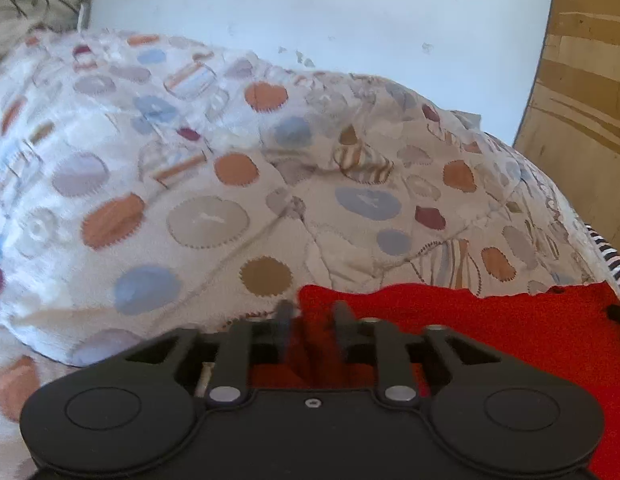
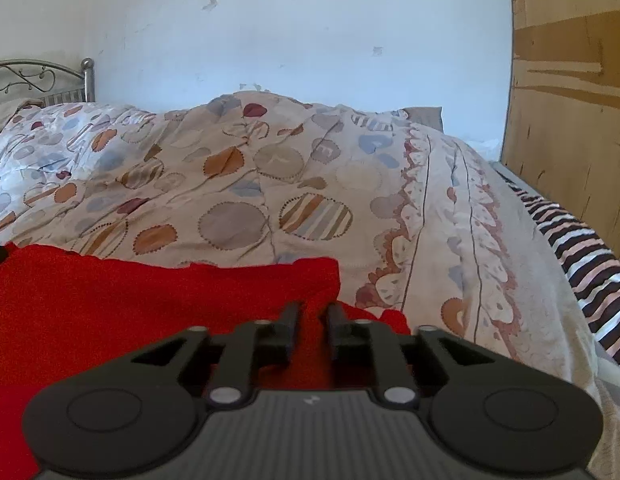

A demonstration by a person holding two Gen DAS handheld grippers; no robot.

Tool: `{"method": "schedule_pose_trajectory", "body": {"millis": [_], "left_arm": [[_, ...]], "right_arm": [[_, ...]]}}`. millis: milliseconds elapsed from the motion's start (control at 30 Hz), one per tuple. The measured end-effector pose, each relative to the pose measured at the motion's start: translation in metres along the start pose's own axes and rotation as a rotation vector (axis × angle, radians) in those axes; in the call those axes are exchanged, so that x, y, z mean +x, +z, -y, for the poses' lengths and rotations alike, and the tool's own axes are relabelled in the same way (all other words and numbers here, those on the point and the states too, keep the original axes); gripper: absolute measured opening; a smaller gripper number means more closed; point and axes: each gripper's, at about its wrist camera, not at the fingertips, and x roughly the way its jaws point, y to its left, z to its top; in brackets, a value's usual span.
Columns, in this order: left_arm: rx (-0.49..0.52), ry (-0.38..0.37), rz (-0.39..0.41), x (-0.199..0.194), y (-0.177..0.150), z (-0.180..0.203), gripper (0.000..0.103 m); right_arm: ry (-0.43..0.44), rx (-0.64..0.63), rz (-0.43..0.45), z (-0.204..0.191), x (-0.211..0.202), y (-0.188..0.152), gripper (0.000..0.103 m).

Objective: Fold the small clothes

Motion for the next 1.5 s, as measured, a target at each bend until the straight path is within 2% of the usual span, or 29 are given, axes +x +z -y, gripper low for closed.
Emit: {"method": "schedule_pose_trajectory", "body": {"millis": [33, 67, 100, 133, 167, 200, 400, 567, 633, 733, 867, 1067, 1333, 1433, 1500], "left_arm": [[0.01, 0.015, 0.01, -0.006, 0.0, 0.003, 0.051], [0.021, 0.032, 0.026, -0.014, 0.0, 0.006, 0.069], [0.029, 0.041, 0.041, -0.021, 0.0, 0.009, 0.086], [0.034, 0.054, 0.058, -0.029, -0.001, 0.012, 0.092], [0.035, 0.068, 0.07, -0.037, -0.002, 0.014, 0.1], [0.037, 0.078, 0.078, -0.046, -0.004, 0.017, 0.102], [0.042, 0.123, 0.111, -0.101, -0.038, 0.034, 0.102], [0.009, 0.129, 0.116, -0.132, -0.078, 0.03, 0.102], [-0.01, 0.144, 0.12, -0.141, -0.092, 0.024, 0.102], [-0.044, 0.157, 0.086, -0.142, -0.106, 0.015, 0.102], [-0.083, 0.196, 0.019, -0.131, -0.119, 0.001, 0.102], [-0.206, 0.156, 0.018, -0.134, -0.133, -0.015, 0.102], [-0.272, 0.15, 0.065, -0.15, -0.144, -0.006, 0.102], [-0.35, 0.096, 0.117, -0.167, -0.15, -0.002, 0.102], [-0.373, 0.045, 0.124, -0.176, -0.157, 0.006, 0.102]], "right_arm": [[-0.005, 0.0, 0.009, 0.0, -0.005, 0.001, 0.057], [-0.01, 0.003, 0.017, 0.0, -0.01, 0.003, 0.065], [-0.026, 0.009, 0.028, 0.0, -0.017, 0.004, 0.08], [-0.059, 0.009, 0.038, -0.002, -0.024, 0.006, 0.092], [-0.095, 0.005, 0.05, -0.004, -0.031, 0.008, 0.097], [-0.123, -0.001, 0.065, -0.007, -0.039, 0.01, 0.102], [-0.165, -0.079, 0.153, -0.041, -0.091, 0.006, 0.103], [-0.056, -0.18, 0.206, -0.092, -0.12, -0.02, 0.103], [-0.041, -0.233, 0.221, -0.115, -0.124, -0.03, 0.103], [-0.021, -0.294, 0.21, -0.146, -0.119, -0.045, 0.103], [-0.109, -0.372, 0.149, -0.175, -0.099, -0.058, 0.103], [-0.095, -0.385, 0.093, -0.176, -0.083, -0.073, 0.103], [-0.04, -0.322, 0.066, -0.163, -0.074, -0.076, 0.103], [-0.039, -0.313, 0.087, -0.161, -0.077, -0.078, 0.103], [-0.039, -0.308, 0.101, -0.16, -0.08, -0.079, 0.103]]}}
